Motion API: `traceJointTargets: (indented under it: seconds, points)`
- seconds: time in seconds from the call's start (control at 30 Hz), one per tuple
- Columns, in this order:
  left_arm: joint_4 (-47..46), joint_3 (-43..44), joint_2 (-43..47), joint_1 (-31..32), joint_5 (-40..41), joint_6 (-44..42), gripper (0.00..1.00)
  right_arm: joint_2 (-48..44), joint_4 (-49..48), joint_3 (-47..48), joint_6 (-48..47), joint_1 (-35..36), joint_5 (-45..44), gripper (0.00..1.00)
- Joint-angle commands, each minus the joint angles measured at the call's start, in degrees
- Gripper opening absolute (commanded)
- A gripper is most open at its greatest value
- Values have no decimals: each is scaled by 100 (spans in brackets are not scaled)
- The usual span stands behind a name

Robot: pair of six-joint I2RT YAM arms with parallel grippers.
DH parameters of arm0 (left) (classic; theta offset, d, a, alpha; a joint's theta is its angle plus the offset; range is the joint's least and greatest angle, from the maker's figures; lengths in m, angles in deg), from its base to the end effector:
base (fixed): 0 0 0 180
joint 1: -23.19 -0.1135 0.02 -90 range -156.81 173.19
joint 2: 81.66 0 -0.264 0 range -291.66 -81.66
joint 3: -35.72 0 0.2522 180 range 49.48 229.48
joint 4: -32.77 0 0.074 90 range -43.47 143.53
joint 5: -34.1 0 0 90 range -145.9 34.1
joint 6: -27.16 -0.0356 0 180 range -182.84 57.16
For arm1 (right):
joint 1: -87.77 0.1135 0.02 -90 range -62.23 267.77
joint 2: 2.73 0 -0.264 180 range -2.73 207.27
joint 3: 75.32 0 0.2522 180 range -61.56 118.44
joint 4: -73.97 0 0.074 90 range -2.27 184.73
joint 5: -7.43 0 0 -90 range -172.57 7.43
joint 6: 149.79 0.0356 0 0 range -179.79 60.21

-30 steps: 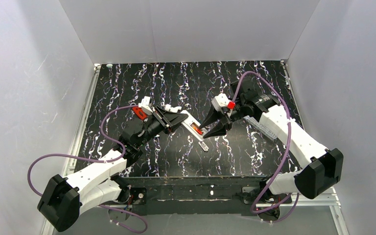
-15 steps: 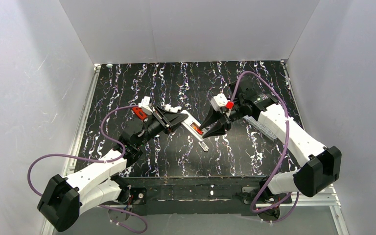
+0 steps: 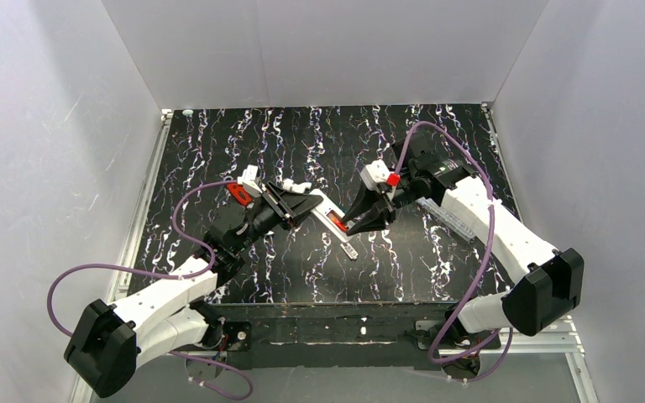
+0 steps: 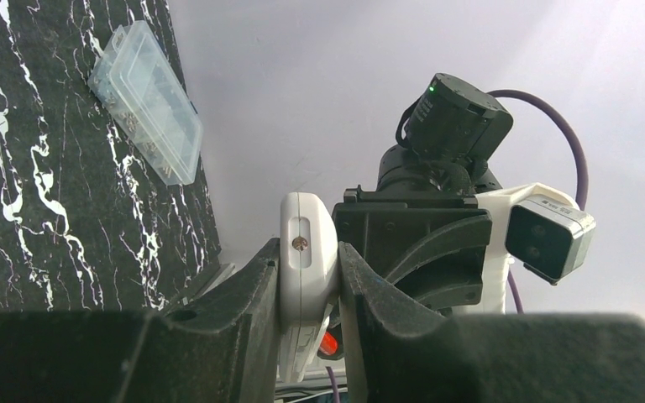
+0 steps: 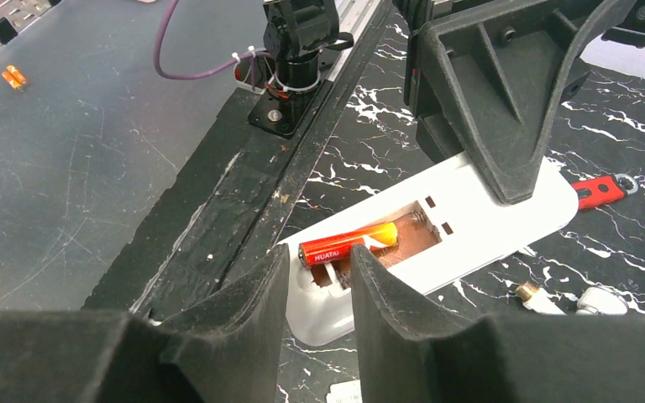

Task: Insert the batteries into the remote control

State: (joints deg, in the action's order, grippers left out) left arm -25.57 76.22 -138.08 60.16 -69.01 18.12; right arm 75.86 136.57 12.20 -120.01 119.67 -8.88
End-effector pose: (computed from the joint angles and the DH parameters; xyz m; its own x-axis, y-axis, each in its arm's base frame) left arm 0.1523 -0.1248 0.3376 -0.6259 -0.7328 -0.2671 0.6453 -0.2942 -0.7050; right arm 0.2083 0.1699 0.3438 0.2081 -0.1576 -0.9653 -0.9071 -0.4003 -0.1302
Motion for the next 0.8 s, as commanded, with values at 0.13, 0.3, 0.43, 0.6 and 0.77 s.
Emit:
traceJointTargets:
  seconds: [0.13, 0.3, 0.43, 0.6, 0.77]
  points:
    - [-559, 191, 219, 23, -85, -52, 0, 77, 120, 301, -101, 36, 102, 38]
    - [-569, 215, 205, 21, -119, -46, 0, 126, 129, 334, -95, 36, 91, 37]
    - [-578, 237, 186, 21, -175, -50, 0, 185, 162, 392, -103, 35, 99, 35]
    - [-586, 267, 186, 22, -227, -55, 0, 291, 260, 504, -179, 34, 123, 34]
    - [-630, 288, 145, 19, -280, -29, 0, 483, 475, 692, -284, 36, 165, 31]
